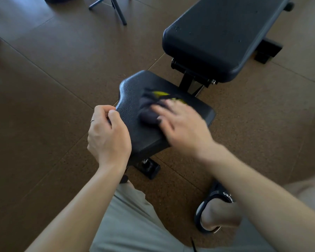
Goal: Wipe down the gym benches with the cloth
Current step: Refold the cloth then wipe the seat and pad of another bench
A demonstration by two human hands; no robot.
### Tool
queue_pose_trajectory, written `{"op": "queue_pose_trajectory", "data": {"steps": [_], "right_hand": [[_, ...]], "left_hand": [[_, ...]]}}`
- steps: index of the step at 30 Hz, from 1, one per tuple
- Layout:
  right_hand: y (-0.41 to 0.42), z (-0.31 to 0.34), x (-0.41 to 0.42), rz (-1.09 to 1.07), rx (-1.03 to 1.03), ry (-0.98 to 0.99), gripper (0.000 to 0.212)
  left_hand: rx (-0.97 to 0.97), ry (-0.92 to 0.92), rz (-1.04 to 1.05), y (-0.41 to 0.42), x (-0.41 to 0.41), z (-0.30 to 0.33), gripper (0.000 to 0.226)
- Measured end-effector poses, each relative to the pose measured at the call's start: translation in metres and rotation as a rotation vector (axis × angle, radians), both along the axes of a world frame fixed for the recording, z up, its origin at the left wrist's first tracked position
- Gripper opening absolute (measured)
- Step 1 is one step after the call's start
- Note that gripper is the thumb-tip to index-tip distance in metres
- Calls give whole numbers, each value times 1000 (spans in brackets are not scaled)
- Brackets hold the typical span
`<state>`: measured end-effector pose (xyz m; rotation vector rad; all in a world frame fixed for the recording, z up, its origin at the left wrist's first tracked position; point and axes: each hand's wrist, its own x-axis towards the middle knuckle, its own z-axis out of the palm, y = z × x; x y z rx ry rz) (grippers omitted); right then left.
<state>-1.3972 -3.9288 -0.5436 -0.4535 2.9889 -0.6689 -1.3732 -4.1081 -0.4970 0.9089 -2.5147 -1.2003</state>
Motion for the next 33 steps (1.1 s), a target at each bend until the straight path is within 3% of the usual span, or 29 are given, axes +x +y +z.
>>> {"op": "queue_pose_trajectory", "data": {"steps": [3,5,10,15,17,20,24,28,33], "right_hand": [[51,-19,-44,-248,-66,-205,50],[55,-19,-39,-309,-94,-211,52],[-29,9,52,-221,-62,12,53],[-101,7,90,-208,-358,208,46],[-100,1,84,-191,-385,282,44],[-75,-16,69,-95,-227,389,45],[-12,-37,40,-408,-150,413,40],[20,-48,29,-639,-507,209,45],[-17,-39,27,-1102,-970,124,48]], "left_hand": [[20,8,0,1,1,1,23],[38,14,29,1,-1,2,26],[119,31,89,2,-3,1,36],[322,120,153,-9,-5,-6,40],[390,126,182,-10,-5,-7,41],[390,119,150,-8,-2,-4,51],[358,142,121,-4,4,-2,56],[325,150,134,-1,4,-4,50],[316,154,134,0,4,-7,50]]}}
